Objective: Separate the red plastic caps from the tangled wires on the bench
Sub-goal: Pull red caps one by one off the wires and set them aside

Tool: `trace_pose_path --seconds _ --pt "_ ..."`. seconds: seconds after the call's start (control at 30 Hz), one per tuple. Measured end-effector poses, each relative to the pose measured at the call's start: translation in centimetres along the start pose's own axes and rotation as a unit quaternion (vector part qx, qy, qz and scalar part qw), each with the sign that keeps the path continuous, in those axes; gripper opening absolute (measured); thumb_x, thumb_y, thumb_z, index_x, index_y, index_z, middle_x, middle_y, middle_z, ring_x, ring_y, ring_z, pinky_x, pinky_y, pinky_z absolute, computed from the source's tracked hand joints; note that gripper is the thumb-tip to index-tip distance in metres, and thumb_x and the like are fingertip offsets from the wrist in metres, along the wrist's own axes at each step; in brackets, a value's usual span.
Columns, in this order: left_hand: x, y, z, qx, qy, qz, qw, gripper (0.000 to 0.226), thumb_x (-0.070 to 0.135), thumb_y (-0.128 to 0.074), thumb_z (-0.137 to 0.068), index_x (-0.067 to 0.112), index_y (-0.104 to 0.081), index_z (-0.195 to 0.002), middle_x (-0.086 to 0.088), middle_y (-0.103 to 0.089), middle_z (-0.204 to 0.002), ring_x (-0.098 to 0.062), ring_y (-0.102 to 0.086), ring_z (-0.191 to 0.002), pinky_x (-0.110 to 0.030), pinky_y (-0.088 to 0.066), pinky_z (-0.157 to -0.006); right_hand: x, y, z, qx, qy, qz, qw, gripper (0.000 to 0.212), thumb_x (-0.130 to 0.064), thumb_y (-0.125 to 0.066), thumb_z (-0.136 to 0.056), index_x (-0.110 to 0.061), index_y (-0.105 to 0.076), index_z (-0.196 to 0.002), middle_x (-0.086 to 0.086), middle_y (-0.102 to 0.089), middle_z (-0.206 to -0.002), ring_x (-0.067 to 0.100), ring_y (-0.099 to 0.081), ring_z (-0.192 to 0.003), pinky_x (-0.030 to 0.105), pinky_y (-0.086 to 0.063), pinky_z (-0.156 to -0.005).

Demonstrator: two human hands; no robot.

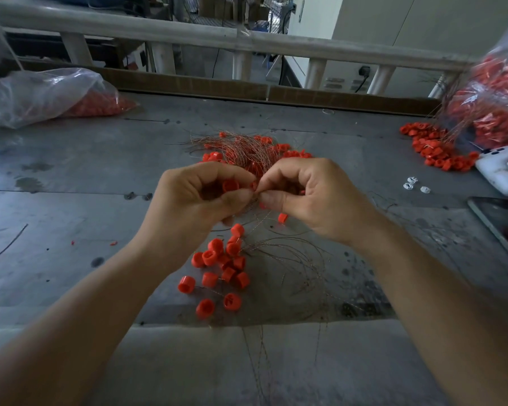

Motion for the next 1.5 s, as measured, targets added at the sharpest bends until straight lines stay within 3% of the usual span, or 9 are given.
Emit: trace_pose_path --seconds 0.1,0.4,0.57,0.87,1.0,1.17,1.33,1.43,1.5 --pt "0.0 0.4 -0.1 0.014 0.009 -0.008 1.000 0.029 0.026 -0.067 -0.058 0.023 -0.069 -0.087 0.002 -0.064 -0.074 -0.009 -0.059 -0.063 -0.019 -0.053 -0.063 -0.4 1.8 0.1 0.057 0.022 0.015 0.998 0.018 -0.008 -0.067 -0.080 -0.024 -0.061 -0.073 -0.011 -0.057 -0.067 -0.003 -0.050 -0.058 0.010 -0.040 -0.057" --pt "-0.1 0.0 0.1 0.005 0.024 0.035 0.999 0.027 0.023 -0.067 -0.057 0.016 -0.066 -0.083 -0.006 -0.068 -0.072 -0.014 -0.063 -0.058 -0.021 -0.053 -0.057 -1.3 2.5 0.3 0.077 0.058 0.031 0.995 0.016 0.000 -0.062 -0.082 -0.015 -0.061 -0.077 -0.011 -0.054 -0.068 0.001 -0.048 -0.062 0.010 -0.039 -0.060" --pt "-0.6 -0.1 0.1 0.002 0.039 0.052 0.998 0.031 0.013 -0.062 -0.062 0.020 -0.067 -0.092 0.006 -0.073 -0.082 -0.009 -0.067 -0.069 -0.018 -0.054 -0.066 -2.5 3.1 0.7 0.103 0.091 0.052 0.989 0.013 -0.009 -0.061 -0.080 -0.021 -0.060 -0.076 -0.009 -0.057 -0.069 0.000 -0.048 -0.060 0.010 -0.037 -0.058" --pt "0.1 -1.0 0.4 -0.029 0.017 0.057 0.998 0.033 0.021 -0.066 -0.059 0.014 -0.067 -0.092 0.002 -0.072 -0.073 -0.009 -0.067 -0.065 -0.019 -0.054 -0.062 -2.6 0.8 0.7 0.051 0.081 0.067 0.993 0.011 -0.009 -0.067 -0.080 -0.018 -0.062 -0.078 -0.019 -0.052 -0.067 -0.005 -0.051 -0.063 0.008 -0.039 -0.059" --pt "0.4 -1.2 0.5 -0.042 0.007 0.080 0.996 0.035 0.010 -0.060 -0.067 0.015 -0.064 -0.101 0.003 -0.073 -0.078 -0.009 -0.068 -0.070 -0.016 -0.052 -0.063 -2.0 0.5 0.5 0.046 0.060 0.059 0.995 0.019 -0.008 -0.068 -0.079 -0.023 -0.057 -0.075 -0.018 -0.051 -0.063 -0.006 -0.051 -0.059 0.007 -0.039 -0.055" --pt "0.2 -0.8 0.4 -0.038 0.005 0.104 0.994 0.022 0.010 -0.060 -0.069 0.009 -0.058 -0.090 -0.001 -0.070 -0.071 -0.013 -0.067 -0.066 -0.021 -0.053 -0.061 -1.9 0.2 0.4 0.034 0.051 0.049 0.997 0.019 -0.008 -0.067 -0.080 -0.024 -0.058 -0.075 -0.017 -0.055 -0.065 -0.004 -0.053 -0.060 0.008 -0.041 -0.055" --pt "-0.1 -0.1 0.2 -0.019 0.017 0.142 0.990 0.013 0.014 -0.069 -0.066 0.017 -0.072 -0.079 -0.004 -0.072 -0.075 -0.016 -0.068 -0.069 -0.021 -0.054 -0.062 -2.0 0.6 0.5 0.035 0.048 0.033 0.998 0.026 -0.008 -0.067 -0.080 -0.029 -0.055 -0.071 -0.017 -0.052 -0.061 -0.007 -0.051 -0.057 0.006 -0.038 -0.053" --pt "-0.1 0.0 0.2 -0.023 0.021 0.159 0.987 0.018 0.007 -0.065 -0.067 0.019 -0.073 -0.077 -0.003 -0.071 -0.073 -0.016 -0.068 -0.067 -0.021 -0.053 -0.060 -1.6 0.3 0.4 0.018 0.032 0.026 0.999 0.025 -0.007 -0.067 -0.080 -0.028 -0.056 -0.071 -0.017 -0.051 -0.059 -0.007 -0.050 -0.055 0.006 -0.038 -0.051" --pt "0.0 -0.2 0.2 -0.035 0.015 0.144 0.989 0.025 0.002 -0.075 -0.063 0.021 -0.074 -0.079 -0.002 -0.071 -0.073 -0.014 -0.068 -0.067 -0.021 -0.053 -0.061 -1.4 0.0 0.4 0.006 0.021 0.018 1.000 0.024 -0.008 -0.068 -0.080 -0.028 -0.057 -0.071 -0.016 -0.051 -0.059 -0.006 -0.050 -0.054 0.007 -0.038 -0.051"
Point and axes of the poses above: each hand's wrist, its own z-axis away from the middle knuckle, its own y-axis out of the back of the hand, x = y × z, the point moved 10 cm from there along -z, towards the middle knuckle
